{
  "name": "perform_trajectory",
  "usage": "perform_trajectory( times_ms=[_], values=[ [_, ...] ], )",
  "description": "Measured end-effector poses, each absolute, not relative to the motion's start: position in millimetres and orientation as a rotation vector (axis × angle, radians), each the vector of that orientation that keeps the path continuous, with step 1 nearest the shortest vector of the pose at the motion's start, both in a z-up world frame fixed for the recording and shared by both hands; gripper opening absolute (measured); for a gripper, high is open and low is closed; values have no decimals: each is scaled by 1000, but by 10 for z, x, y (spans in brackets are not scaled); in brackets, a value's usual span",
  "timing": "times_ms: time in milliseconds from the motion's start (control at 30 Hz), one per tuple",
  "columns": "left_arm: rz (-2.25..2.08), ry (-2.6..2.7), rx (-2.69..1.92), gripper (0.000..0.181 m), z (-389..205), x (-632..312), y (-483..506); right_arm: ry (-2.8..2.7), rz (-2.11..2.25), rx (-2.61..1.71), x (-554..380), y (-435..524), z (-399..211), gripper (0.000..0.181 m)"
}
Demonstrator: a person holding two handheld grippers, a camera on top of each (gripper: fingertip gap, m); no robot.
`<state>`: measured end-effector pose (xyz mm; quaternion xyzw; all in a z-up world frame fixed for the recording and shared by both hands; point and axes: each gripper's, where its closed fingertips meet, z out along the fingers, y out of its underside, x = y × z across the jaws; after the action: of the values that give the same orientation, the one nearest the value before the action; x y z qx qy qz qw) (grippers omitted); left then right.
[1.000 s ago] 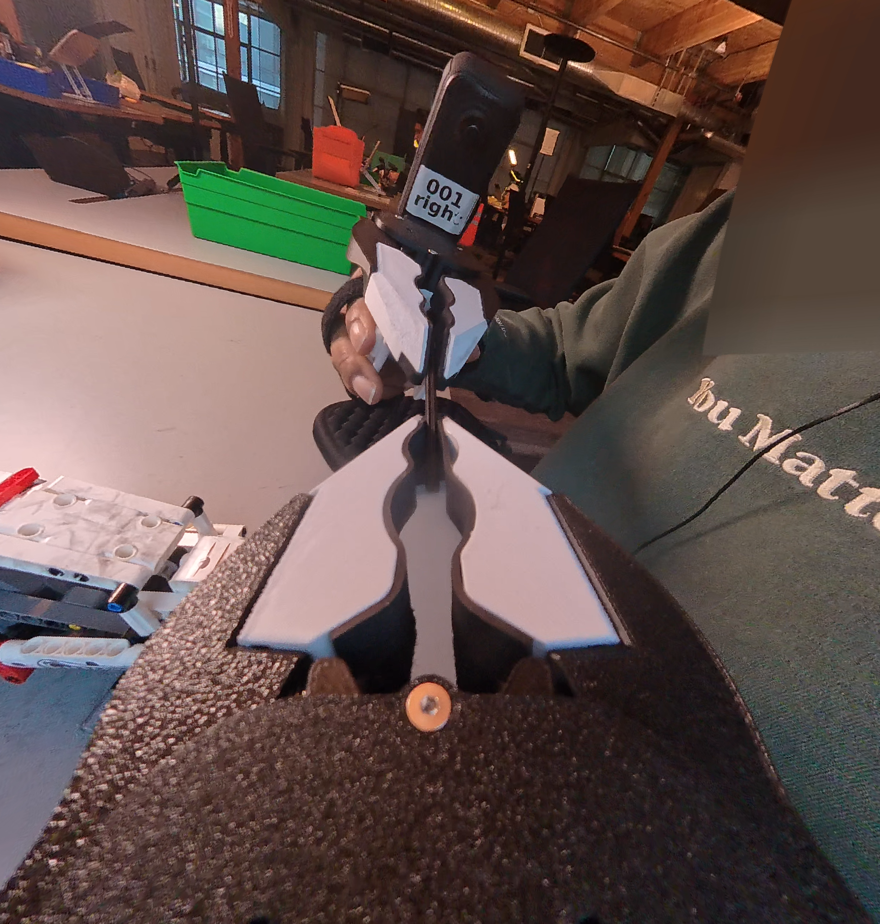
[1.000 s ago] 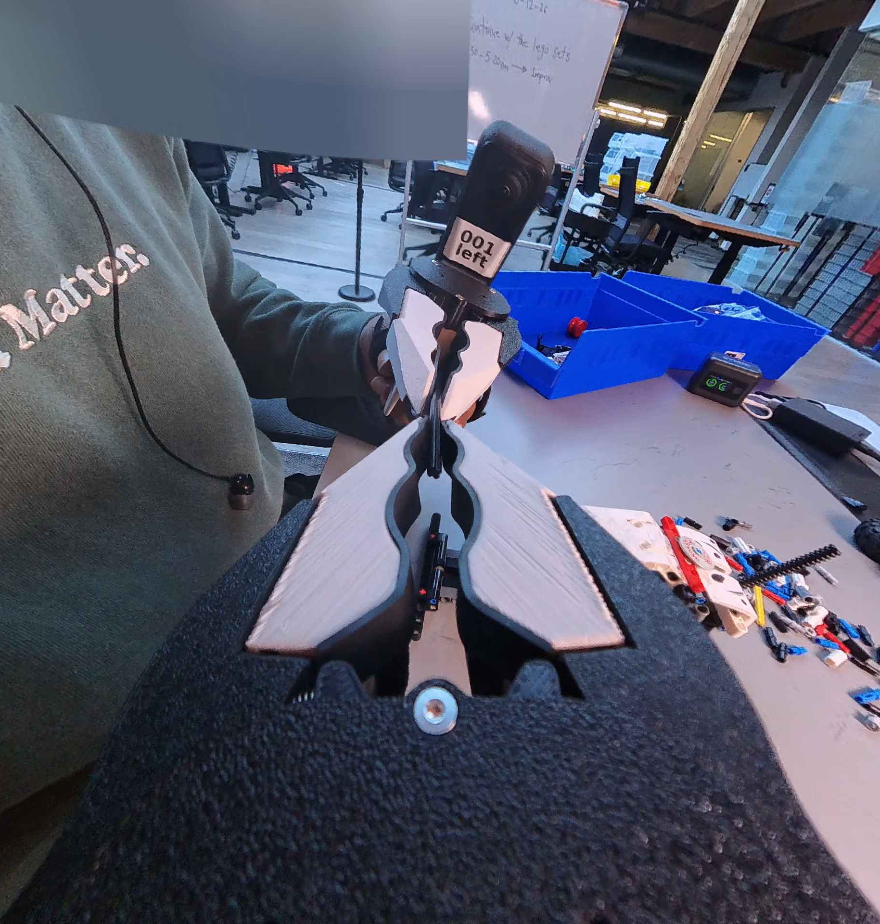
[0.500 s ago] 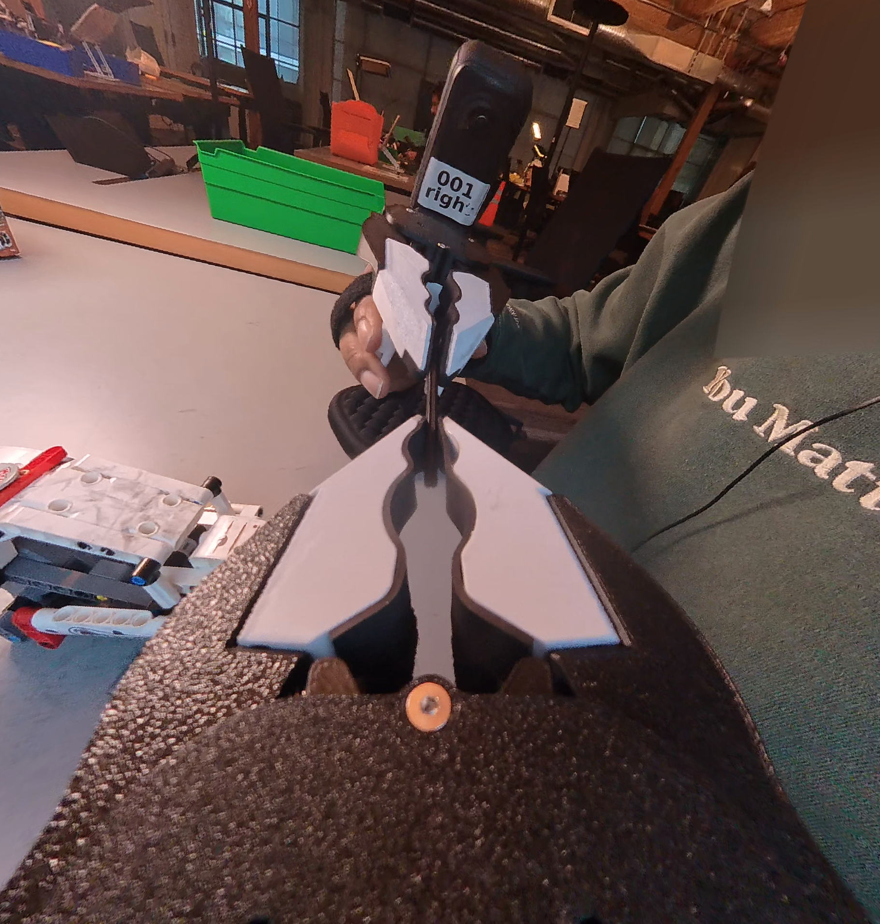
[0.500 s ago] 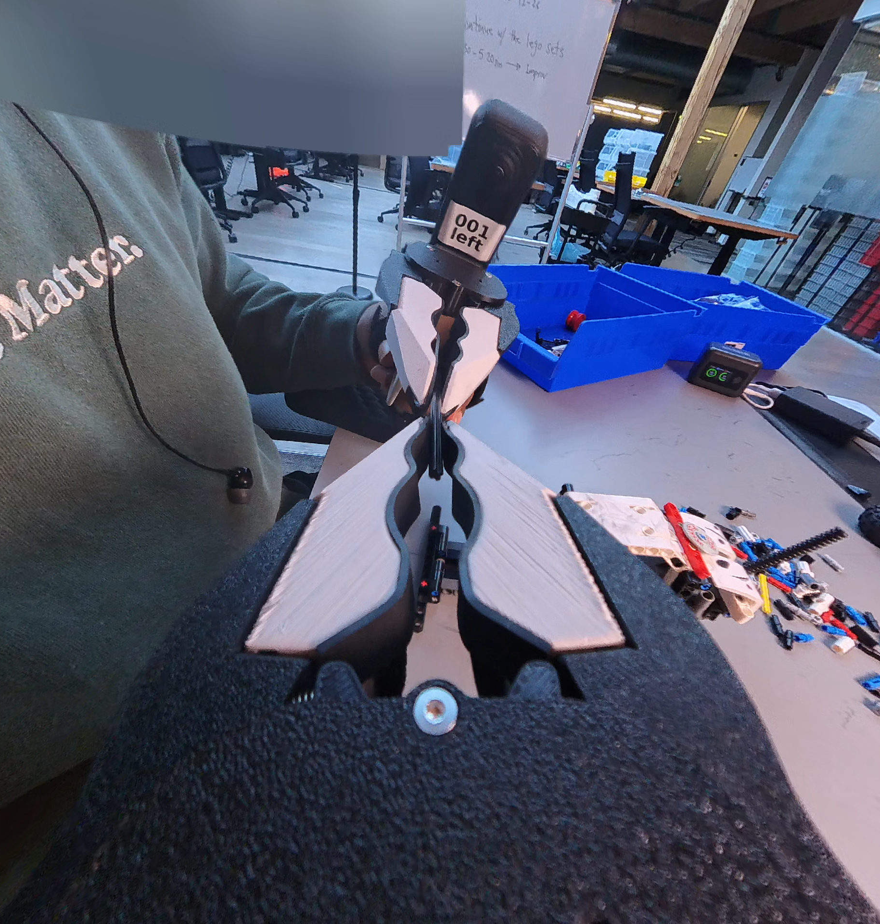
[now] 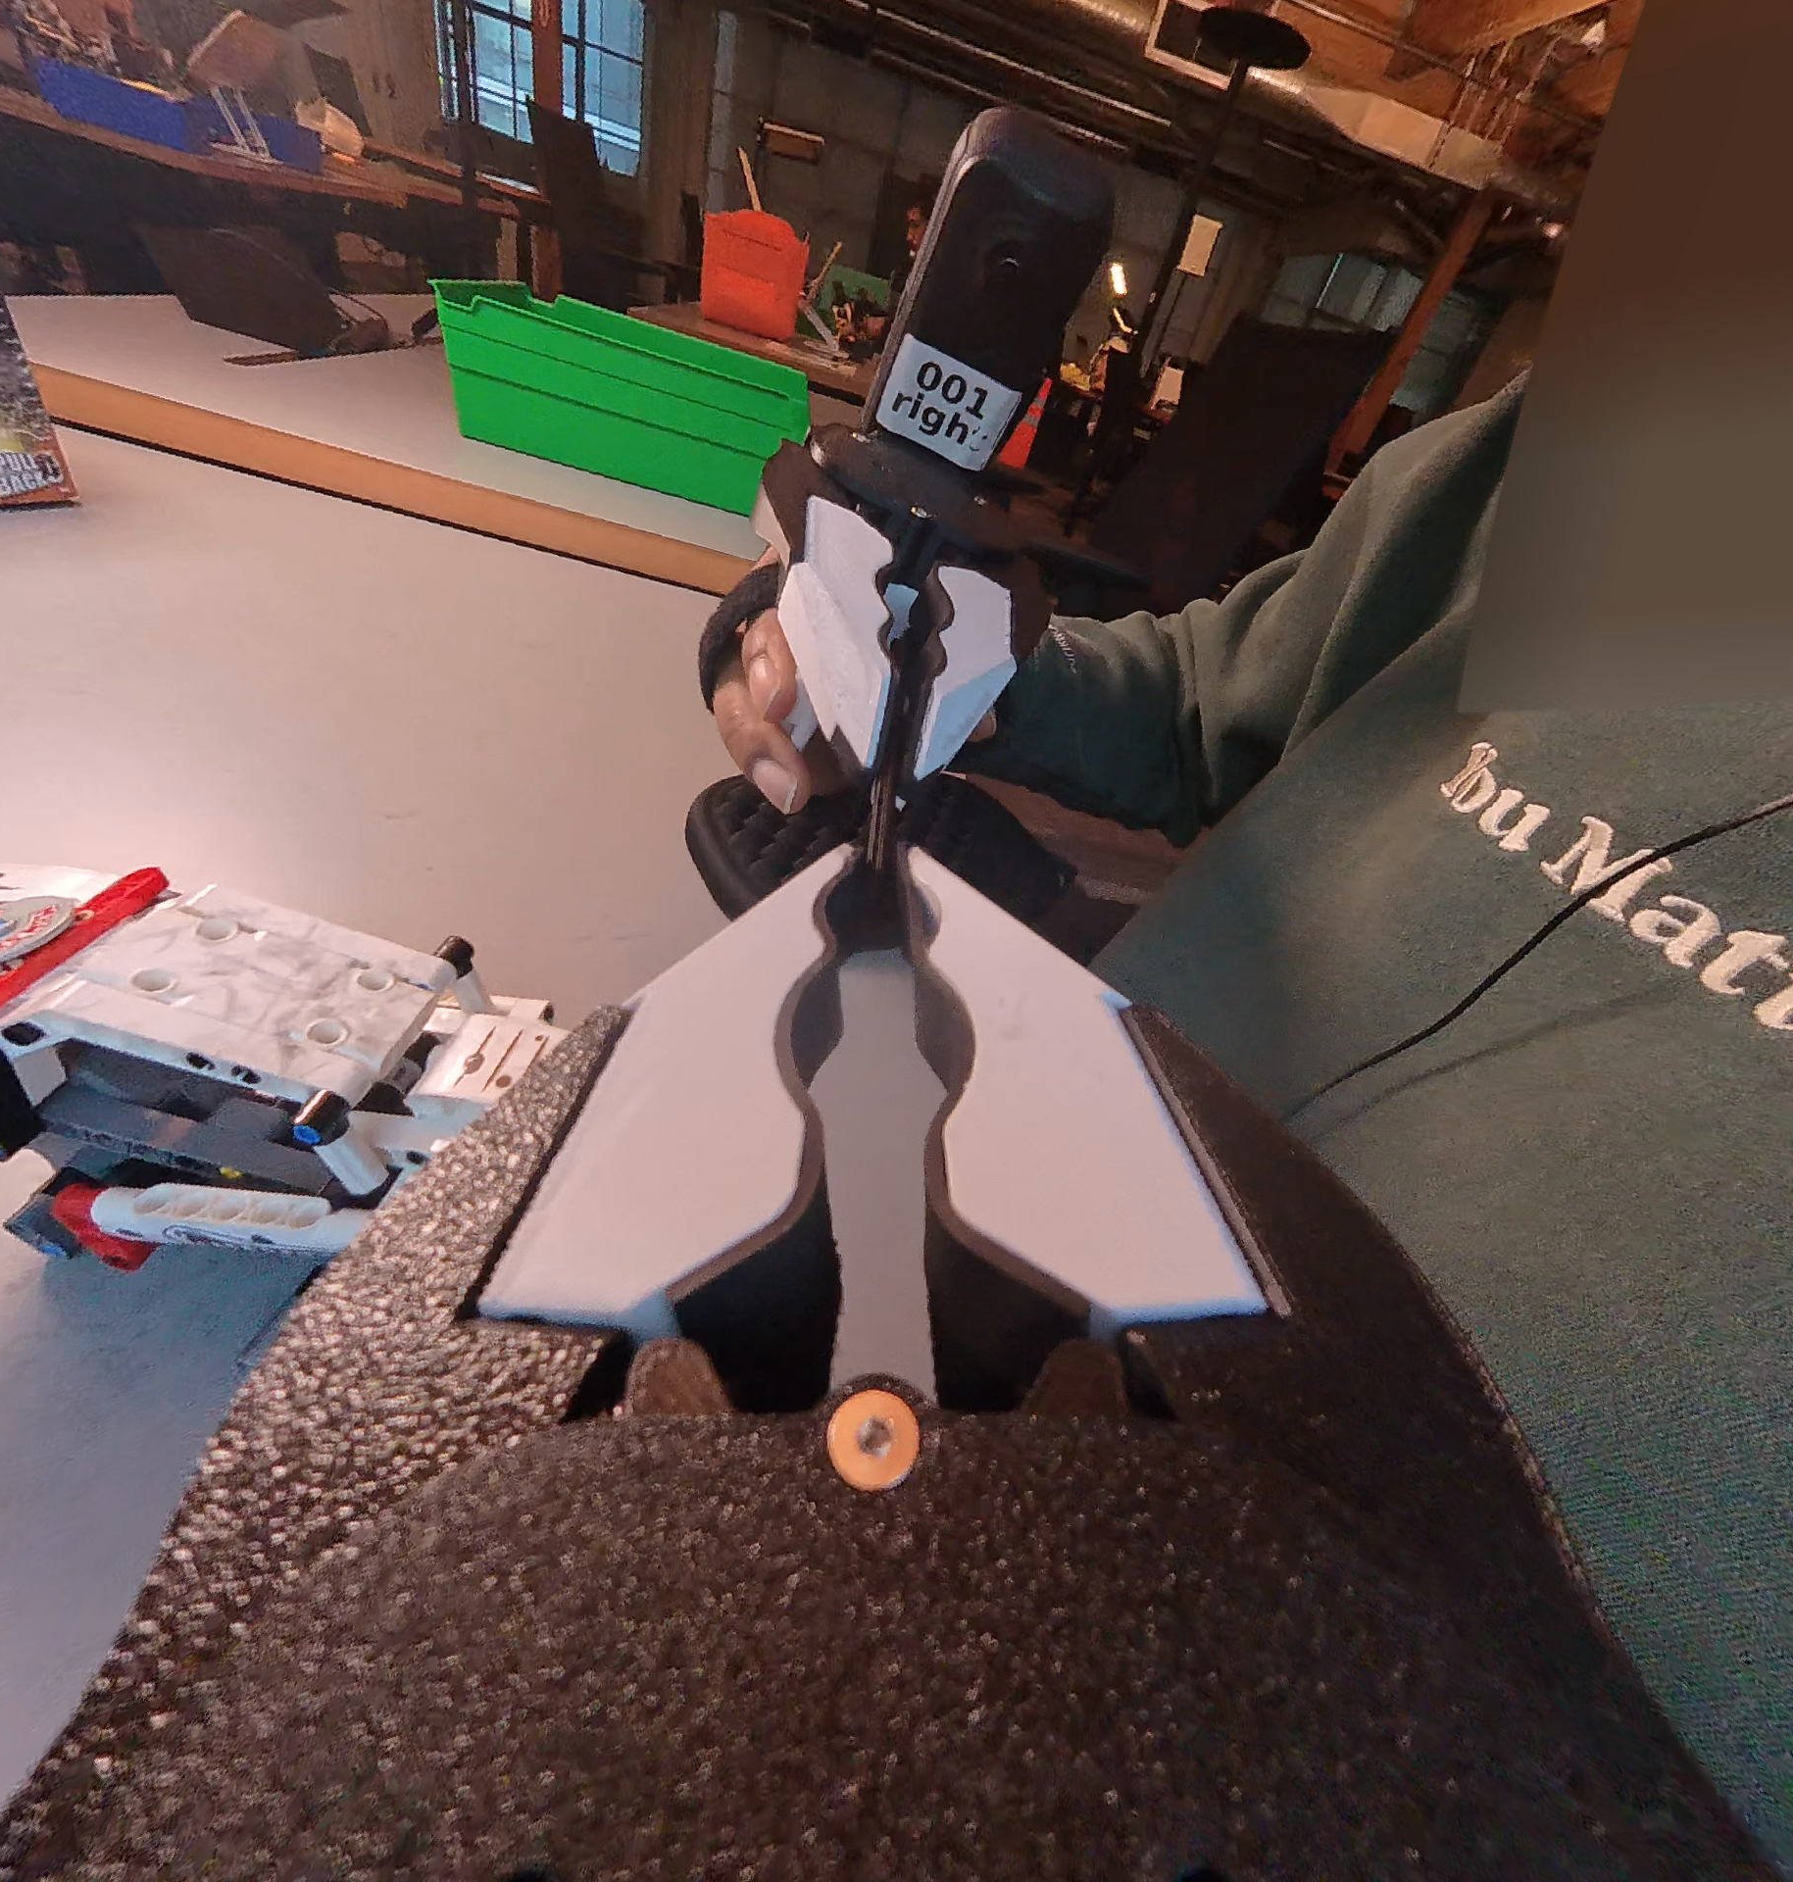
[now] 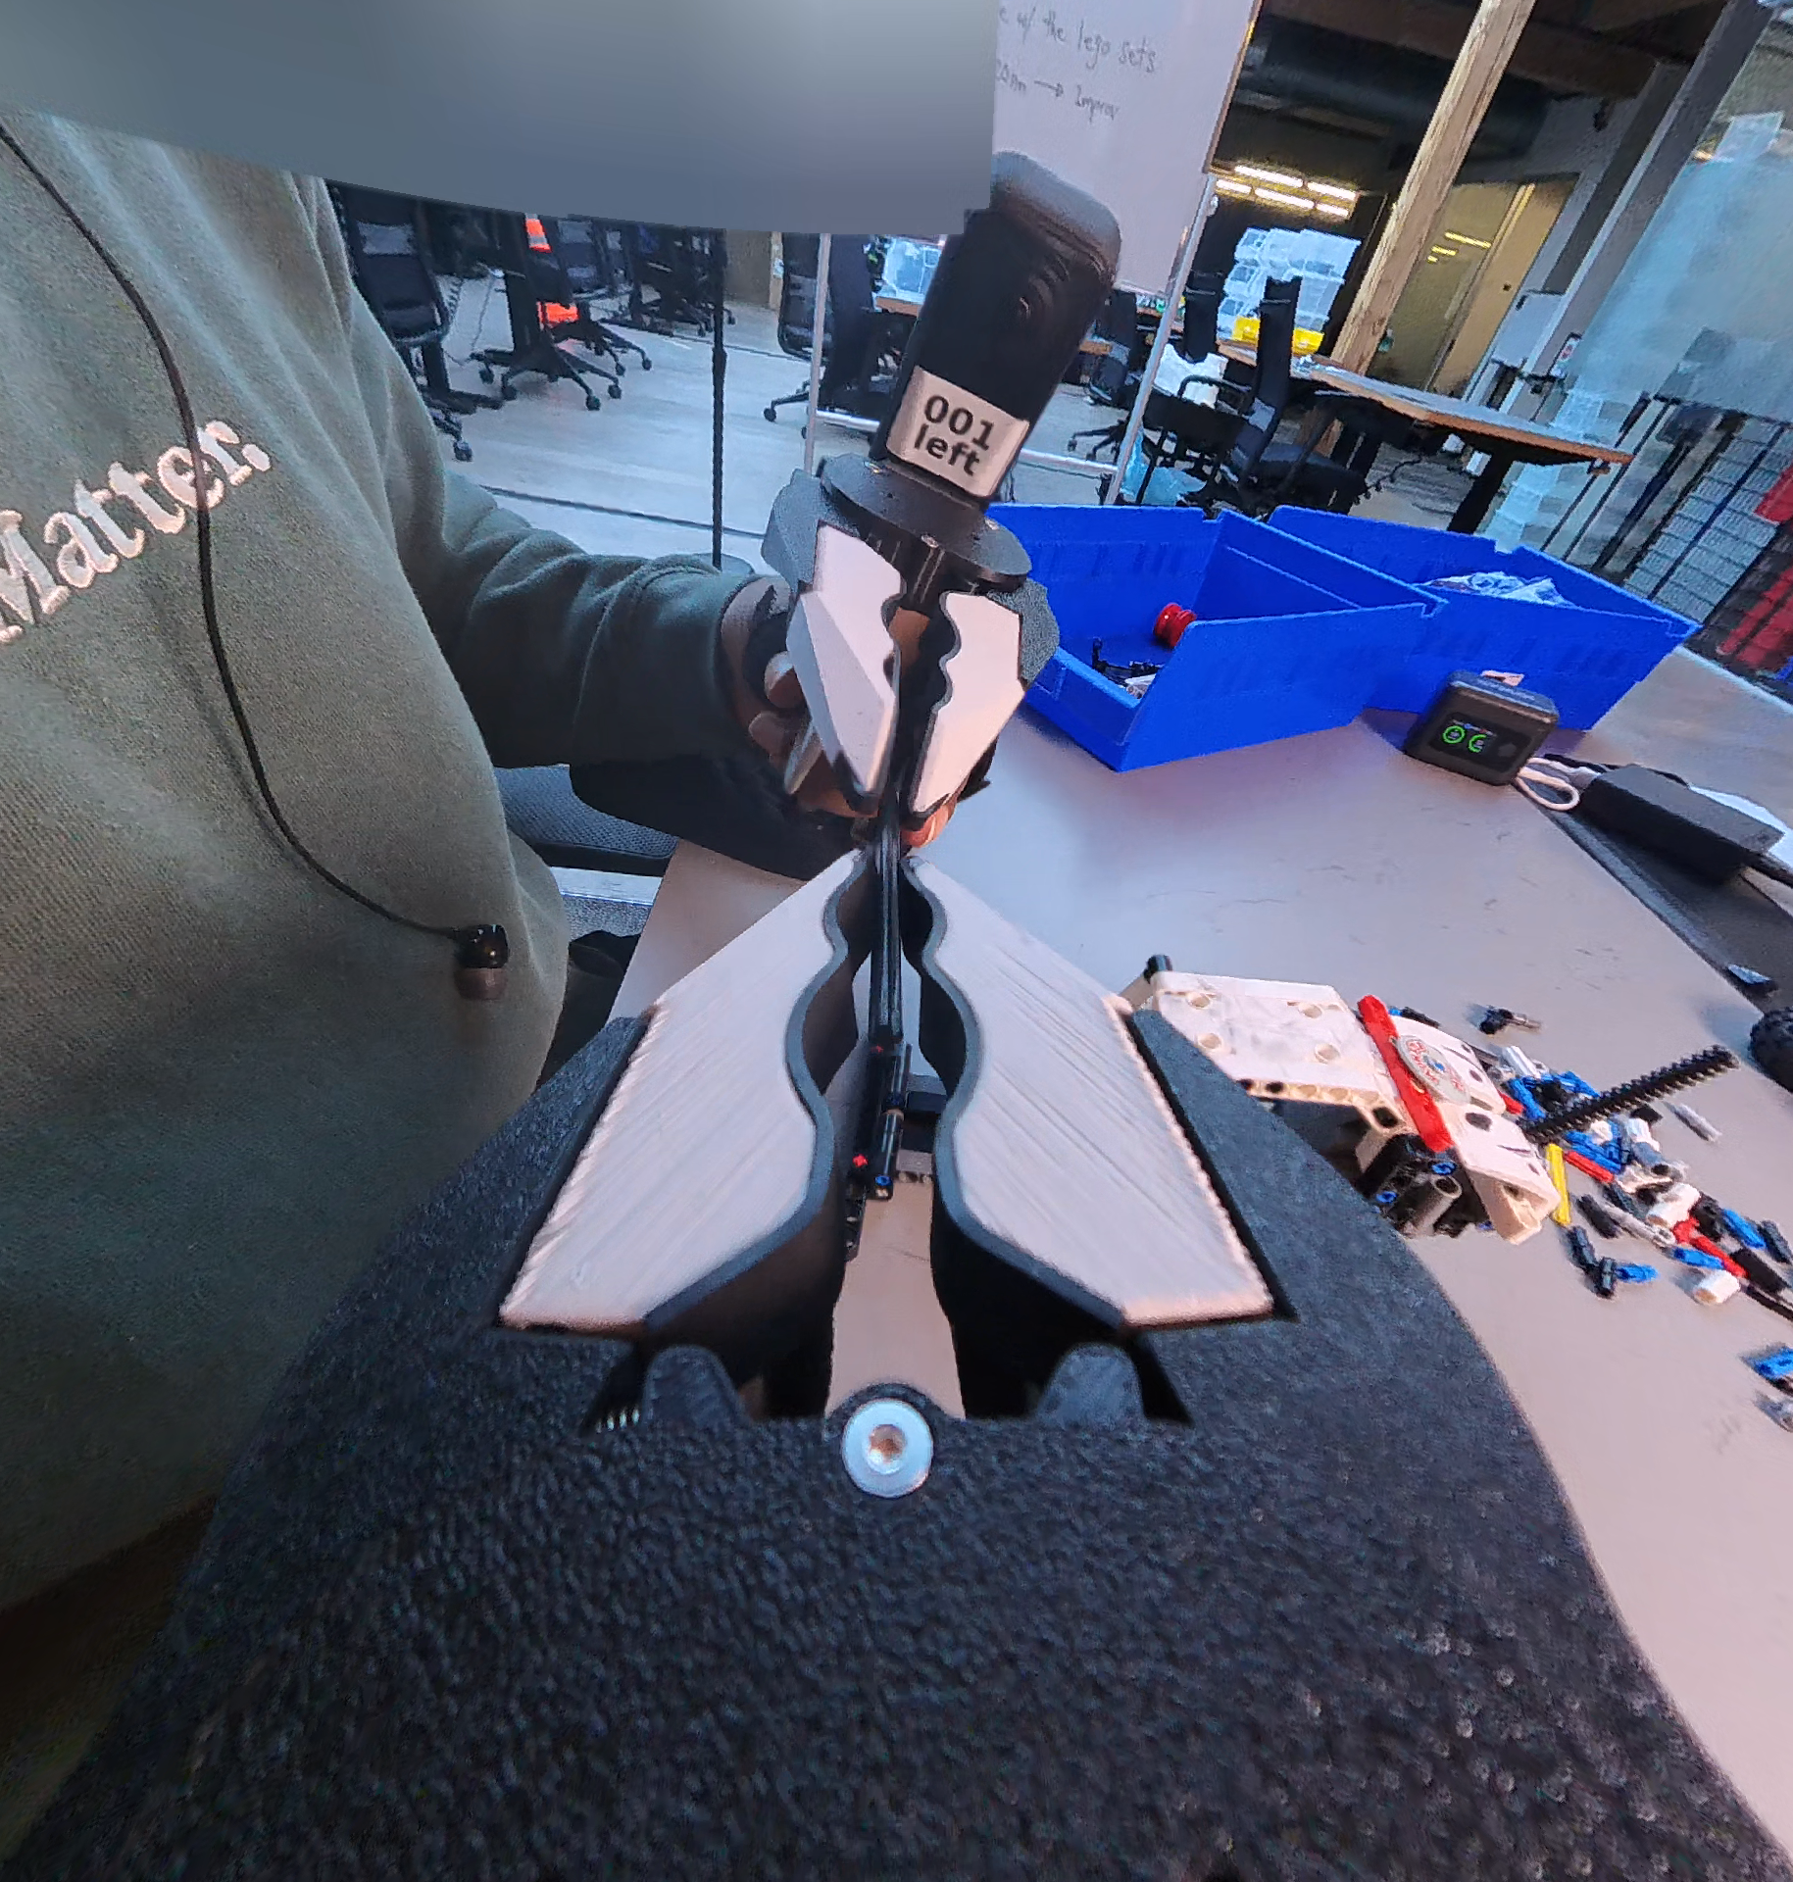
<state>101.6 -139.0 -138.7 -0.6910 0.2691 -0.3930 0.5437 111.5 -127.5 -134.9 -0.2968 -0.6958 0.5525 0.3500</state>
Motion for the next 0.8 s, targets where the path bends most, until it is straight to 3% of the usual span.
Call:
perform_trajectory(
  times_ms=[400, 533, 800],
  values=[
    [-866, 682, -1647, 14, -1383, 997, -1403, -1760, 1460, -759, 1121, -1254, -1276, 3],
    [-850, 677, -1646, 4, -1382, 982, -1395, -1767, 1457, -758, 1122, -1258, -1287, 3],
    [-920, 648, -1643, 3, -1390, 986, -1404, -1749, 1464, -765, 1120, -1260, -1290, 4]
  ],
)
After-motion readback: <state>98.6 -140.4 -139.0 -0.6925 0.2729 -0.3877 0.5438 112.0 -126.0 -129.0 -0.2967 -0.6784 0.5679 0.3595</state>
